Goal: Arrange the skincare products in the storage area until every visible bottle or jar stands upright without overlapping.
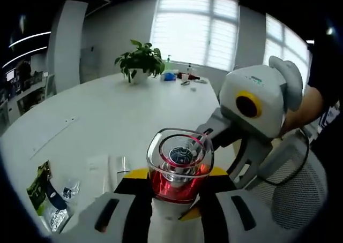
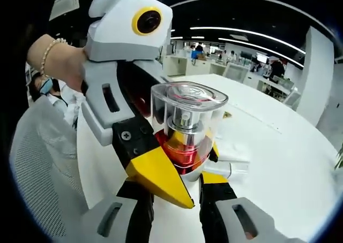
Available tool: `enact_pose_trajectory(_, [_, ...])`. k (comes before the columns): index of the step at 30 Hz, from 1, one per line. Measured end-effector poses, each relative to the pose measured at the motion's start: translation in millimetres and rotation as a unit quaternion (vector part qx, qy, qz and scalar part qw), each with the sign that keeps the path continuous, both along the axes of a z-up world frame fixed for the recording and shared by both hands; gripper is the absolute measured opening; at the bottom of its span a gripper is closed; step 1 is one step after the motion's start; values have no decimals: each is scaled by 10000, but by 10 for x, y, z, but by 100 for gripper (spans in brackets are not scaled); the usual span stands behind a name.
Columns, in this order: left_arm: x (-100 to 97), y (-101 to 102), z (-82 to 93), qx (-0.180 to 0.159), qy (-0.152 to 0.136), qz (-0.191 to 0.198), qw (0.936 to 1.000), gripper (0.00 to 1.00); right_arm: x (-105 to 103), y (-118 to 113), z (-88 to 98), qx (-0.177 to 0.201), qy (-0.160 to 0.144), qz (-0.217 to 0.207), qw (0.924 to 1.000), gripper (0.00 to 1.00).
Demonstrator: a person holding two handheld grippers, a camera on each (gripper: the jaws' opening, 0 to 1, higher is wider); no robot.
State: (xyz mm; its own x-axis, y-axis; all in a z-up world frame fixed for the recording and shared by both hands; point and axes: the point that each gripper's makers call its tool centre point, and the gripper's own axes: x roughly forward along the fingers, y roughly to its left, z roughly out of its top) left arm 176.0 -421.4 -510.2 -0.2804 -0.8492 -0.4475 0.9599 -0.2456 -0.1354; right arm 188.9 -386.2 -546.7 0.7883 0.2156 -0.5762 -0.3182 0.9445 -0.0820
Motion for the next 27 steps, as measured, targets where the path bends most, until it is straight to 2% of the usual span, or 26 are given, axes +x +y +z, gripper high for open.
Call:
enact_pose_trajectory(4, [-12, -4, -27, 5, -38, -70, 10000, 29, 7, -34, -57, -66, 24, -131, 9999, 25])
enact_pose_trajectory(5, [-3, -14, -16, -22, -59, -88, 9999, 29, 25, -42, -63, 23, -39, -258, 9997, 24])
enact_pose_trajectory(9, [-4, -26, -6, -47, -105, -151, 9998, 29, 38, -61, -47, -43, -93, -357, 9993, 24])
enact_pose_trajectory(18, [6, -21, -23, -16, 35, -31, 10000, 29, 38, -78, -64, 13, -8, -553, 9985, 27])
enact_pose_trajectory(21, [8, -16, -25, -2, 49, -16, 10000, 29, 0, -74, -84, 233, 116, -660, 9975, 25])
enact_pose_trajectory(24, [20, -5, -37, 26, 6, -8, 10000, 29, -9, -79, -74, 199, 80, -654, 9976, 25])
enact_pose_trajectory(27, [37, 7, -35, 43, -11, 29, 10000, 30, -11, -53, -53, 320, 51, -644, 9974, 28])
